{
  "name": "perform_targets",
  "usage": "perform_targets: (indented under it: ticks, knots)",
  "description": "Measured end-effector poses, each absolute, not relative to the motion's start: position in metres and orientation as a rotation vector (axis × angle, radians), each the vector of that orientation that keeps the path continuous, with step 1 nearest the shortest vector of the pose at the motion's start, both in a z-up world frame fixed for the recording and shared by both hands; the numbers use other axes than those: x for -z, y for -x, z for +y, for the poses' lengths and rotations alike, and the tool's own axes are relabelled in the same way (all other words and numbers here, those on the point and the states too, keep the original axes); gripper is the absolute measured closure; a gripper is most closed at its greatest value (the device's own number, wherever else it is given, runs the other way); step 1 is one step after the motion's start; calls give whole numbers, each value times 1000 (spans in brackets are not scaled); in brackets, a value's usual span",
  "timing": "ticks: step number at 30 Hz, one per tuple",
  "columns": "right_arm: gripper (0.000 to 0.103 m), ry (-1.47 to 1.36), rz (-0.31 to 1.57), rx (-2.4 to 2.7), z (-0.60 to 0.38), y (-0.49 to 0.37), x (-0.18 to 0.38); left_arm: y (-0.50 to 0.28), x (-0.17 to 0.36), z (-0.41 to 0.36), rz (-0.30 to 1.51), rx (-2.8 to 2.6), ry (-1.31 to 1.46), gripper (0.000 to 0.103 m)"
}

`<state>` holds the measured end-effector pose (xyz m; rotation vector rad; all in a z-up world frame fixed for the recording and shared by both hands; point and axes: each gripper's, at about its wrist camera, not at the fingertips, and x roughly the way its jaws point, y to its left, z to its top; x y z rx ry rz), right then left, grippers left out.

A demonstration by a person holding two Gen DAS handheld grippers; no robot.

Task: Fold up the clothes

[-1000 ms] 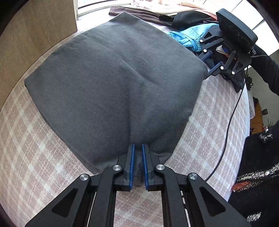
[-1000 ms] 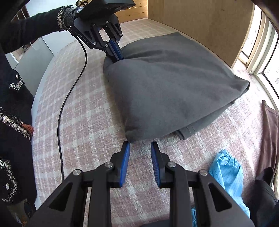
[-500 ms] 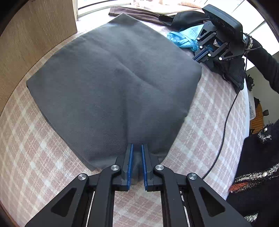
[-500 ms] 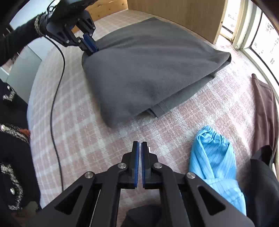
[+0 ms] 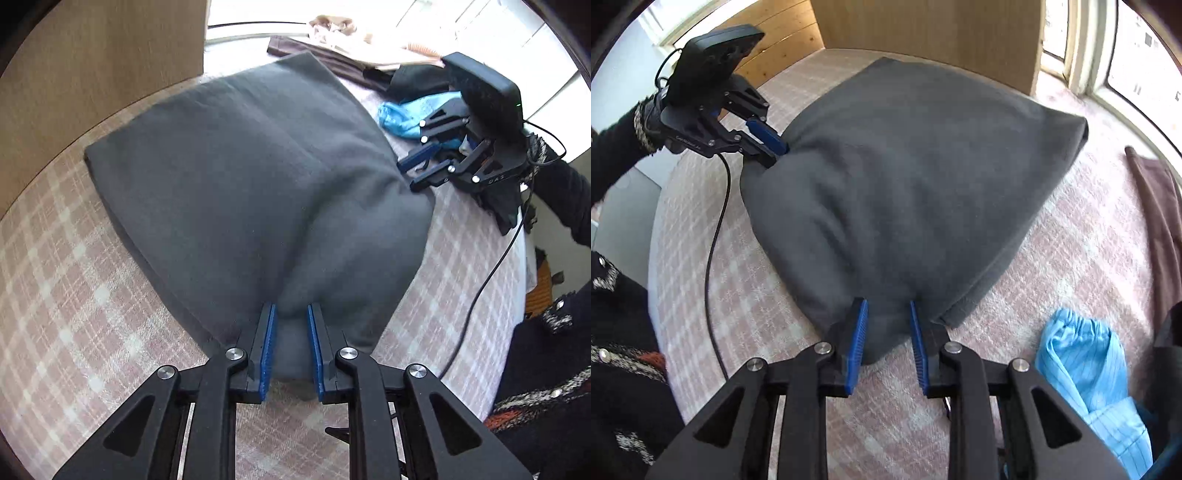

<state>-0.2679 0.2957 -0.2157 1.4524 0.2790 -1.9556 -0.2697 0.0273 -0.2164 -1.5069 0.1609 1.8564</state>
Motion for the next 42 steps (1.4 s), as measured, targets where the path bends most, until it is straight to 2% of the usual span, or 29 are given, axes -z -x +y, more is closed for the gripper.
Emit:
perform_targets:
  ticks: [2,3,4,5,7,10,13,16,21,22,27,29,30,32,33,35,36,38,40,42]
  knots:
    - [78,-1460,222,2010,306,282,200,281,198,9,125,-1934,1467,84]
    - [69,-1459,166,2056,311,296,192,290,189,1,105,-1976,1447,78]
    - [55,-1456,123,2102,315,311,187,303,183,-7,84,-2023,1437,71]
    - [50,-1452,79,2147,318,325,182,318,182,-12,65,-2065,1439,68]
    - [49,-1468,47,2192,322,347,181,348,186,-18,37,-2131,1461,63]
    - [49,-1572,-15,2202,321,391,199,383,205,-19,18,-2155,1536,62]
    - [49,-1641,-62,2148,323,397,205,407,223,-17,10,-2136,1602,61]
    - [49,-1632,-21,2160,320,402,210,417,230,-12,35,-2101,1597,59]
    - [49,-1625,-58,2132,316,415,224,422,239,-4,74,-2068,1568,53]
    - [45,-1614,-56,2128,315,416,226,422,239,-3,88,-2062,1562,53]
    - [39,-1566,-12,2129,308,415,226,417,238,8,167,-2050,1533,53]
    - [39,-1548,-1,2119,306,415,226,414,237,15,196,-2032,1518,57]
    - [39,-1538,0,2110,304,415,226,413,238,19,218,-2024,1507,63]
    - [39,-1531,36,2106,302,414,225,411,238,23,256,-2015,1493,63]
    - [40,-1530,47,2104,301,414,224,412,237,22,257,-2010,1493,65]
    - [52,-1536,21,2075,301,415,224,412,237,21,244,-1996,1491,68]
    - [68,-1544,14,2068,301,414,224,411,237,21,246,-1989,1483,73]
    - [72,-1560,-1,2052,301,414,223,409,236,22,255,-1983,1466,77]
    - [86,-1560,-6,2059,303,414,220,409,236,19,233,-1979,1466,82]
    - [90,-1556,-39,2064,306,413,216,405,230,13,203,-1985,1458,85]
